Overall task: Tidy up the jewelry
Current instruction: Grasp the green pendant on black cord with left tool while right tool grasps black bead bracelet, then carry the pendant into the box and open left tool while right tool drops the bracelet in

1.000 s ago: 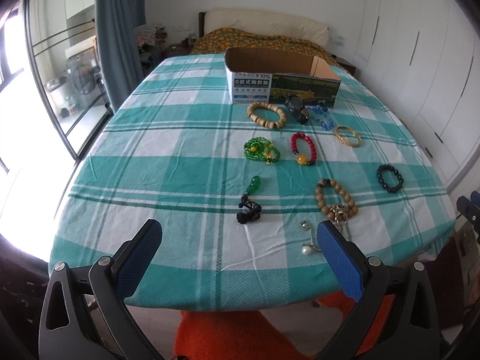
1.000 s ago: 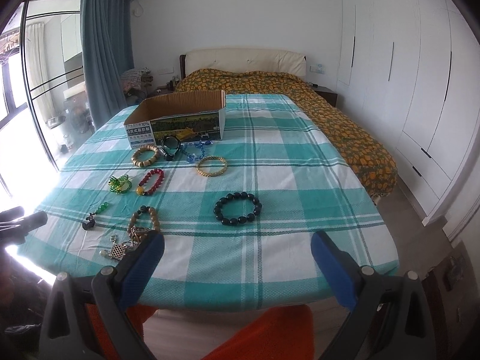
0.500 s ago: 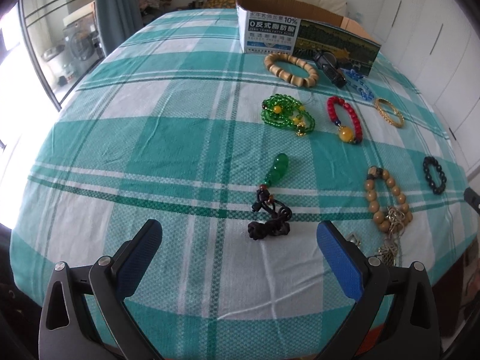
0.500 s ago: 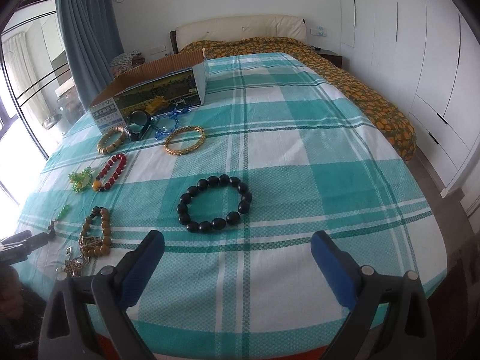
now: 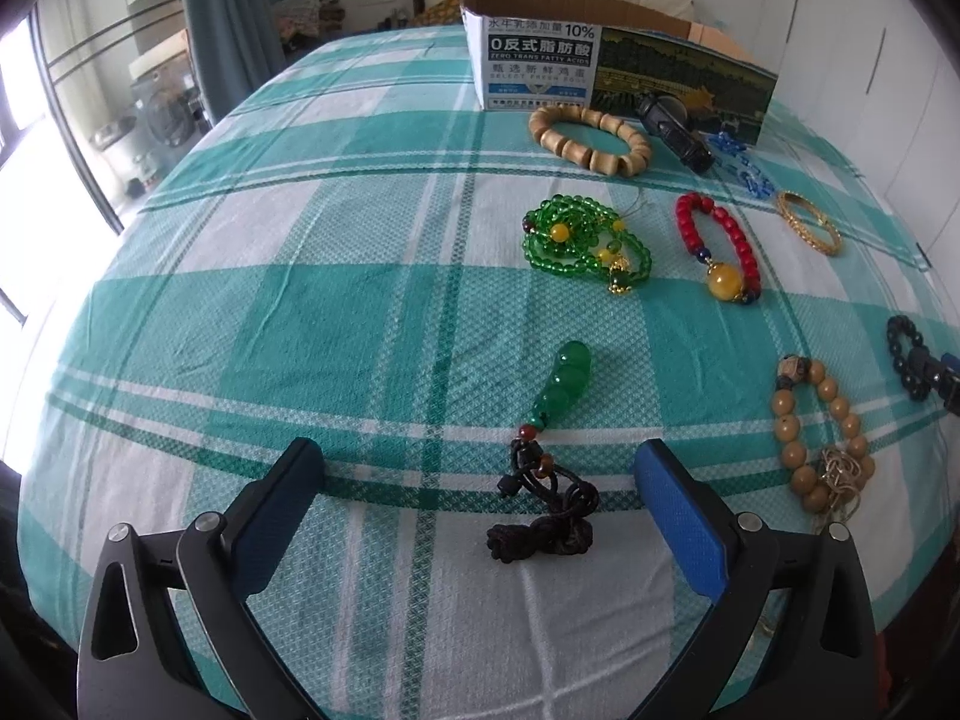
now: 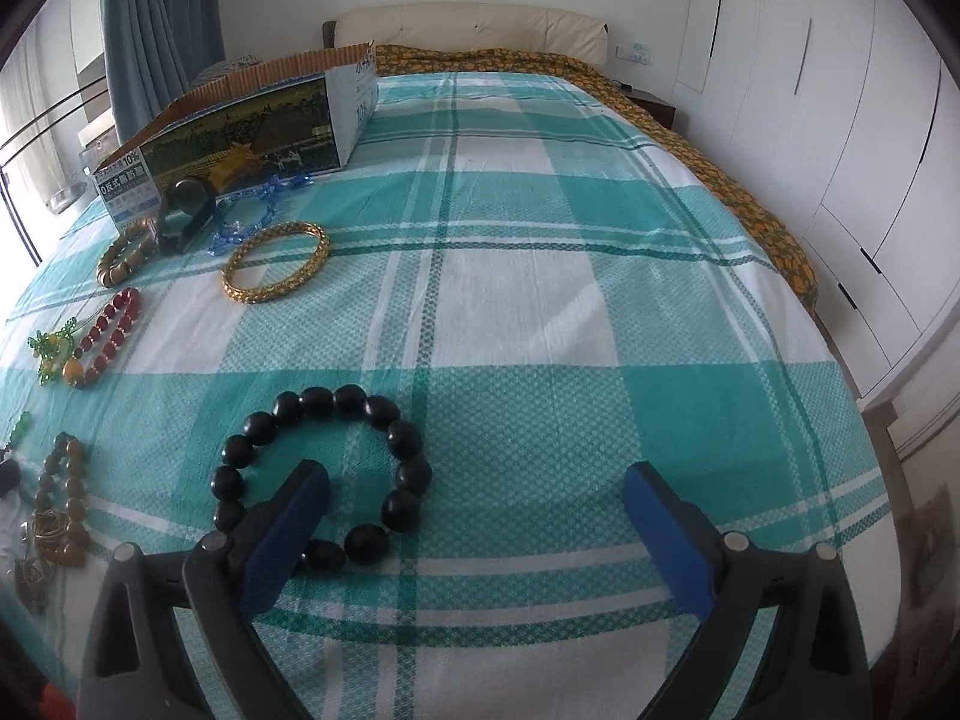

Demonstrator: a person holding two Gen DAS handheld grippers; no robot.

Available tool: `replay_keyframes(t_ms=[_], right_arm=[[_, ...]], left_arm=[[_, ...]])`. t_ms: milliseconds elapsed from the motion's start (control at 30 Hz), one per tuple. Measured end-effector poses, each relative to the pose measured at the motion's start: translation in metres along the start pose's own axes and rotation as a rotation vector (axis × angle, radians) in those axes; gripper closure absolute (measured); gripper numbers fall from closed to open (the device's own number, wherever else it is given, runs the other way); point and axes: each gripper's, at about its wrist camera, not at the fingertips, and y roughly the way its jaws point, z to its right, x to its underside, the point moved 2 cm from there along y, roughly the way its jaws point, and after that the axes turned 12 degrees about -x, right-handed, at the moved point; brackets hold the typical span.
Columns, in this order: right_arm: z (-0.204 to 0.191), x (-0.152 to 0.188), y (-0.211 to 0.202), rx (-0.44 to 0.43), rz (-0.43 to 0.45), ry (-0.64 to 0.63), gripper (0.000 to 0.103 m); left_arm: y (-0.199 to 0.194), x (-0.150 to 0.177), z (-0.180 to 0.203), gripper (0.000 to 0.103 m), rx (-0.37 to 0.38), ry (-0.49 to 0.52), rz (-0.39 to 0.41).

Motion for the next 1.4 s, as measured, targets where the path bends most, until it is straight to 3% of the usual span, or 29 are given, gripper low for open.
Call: replay_keyframes(t_ms=[133, 333, 400, 433, 467, 500, 533, 567, 733, 900, 1167, 1400], right_arm=[[0.001, 0.000, 0.000, 0.002, -0.009, 0.005, 0.002], [0.001, 0.000, -0.001, 0.008, -0.041, 0.014, 0.003], [-0.001, 0.000, -0.002, 0.007, -0.046, 0.015, 0.005], [-0.003, 0.001, -0.005, 0.001, -0.035, 0.007, 0.015], [-0.006, 0.002, -0.009, -0.004, -0.019, -0.009, 0.025], [-0.010, 0.002, -0.011, -0.009, -0.012, -0.020, 0.054], [-0.012, 0.003, -0.013, -0.013, -0.011, -0.026, 0.081], [-0.014, 0.004, -0.014, -0.016, -0.010, -0.026, 0.091], [-0.017, 0.009, -0.021, -0.111, 0.032, 0.029, 0.092], [-0.022, -0.002, -0.043, -0.160, 0.096, 0.036, 0.092], [-0.043, -0.044, -0.084, -0.226, 0.171, -0.023, 0.092], [-0.067, -0.097, -0.105, -0.300, 0.202, -0.092, 0.092]], left_arm=[[0.000, -0.001, 0.000, 0.000, 0.011, 0.023, -0.008], [-0.001, 0.000, -0.001, 0.000, 0.005, 0.039, -0.081], [-0.004, 0.002, -0.001, 0.005, 0.014, 0.040, -0.069], [-0.008, 0.002, 0.000, 0.020, 0.017, 0.039, -0.044], [-0.012, 0.002, 0.000, 0.044, 0.023, 0.039, -0.021], [-0.016, 0.003, 0.000, 0.059, 0.033, 0.041, -0.006], [-0.017, 0.003, 0.001, 0.094, 0.049, 0.045, 0.000], [-0.017, 0.002, 0.002, 0.096, 0.071, 0.039, 0.000], [-0.018, -0.001, -0.008, 0.097, 0.133, -0.046, 0.019], [-0.040, -0.016, -0.014, 0.097, 0.153, -0.065, 0.088], [-0.076, -0.064, -0.013, 0.097, 0.212, -0.020, 0.174], [-0.100, -0.123, -0.010, 0.097, 0.163, 0.029, 0.282]])
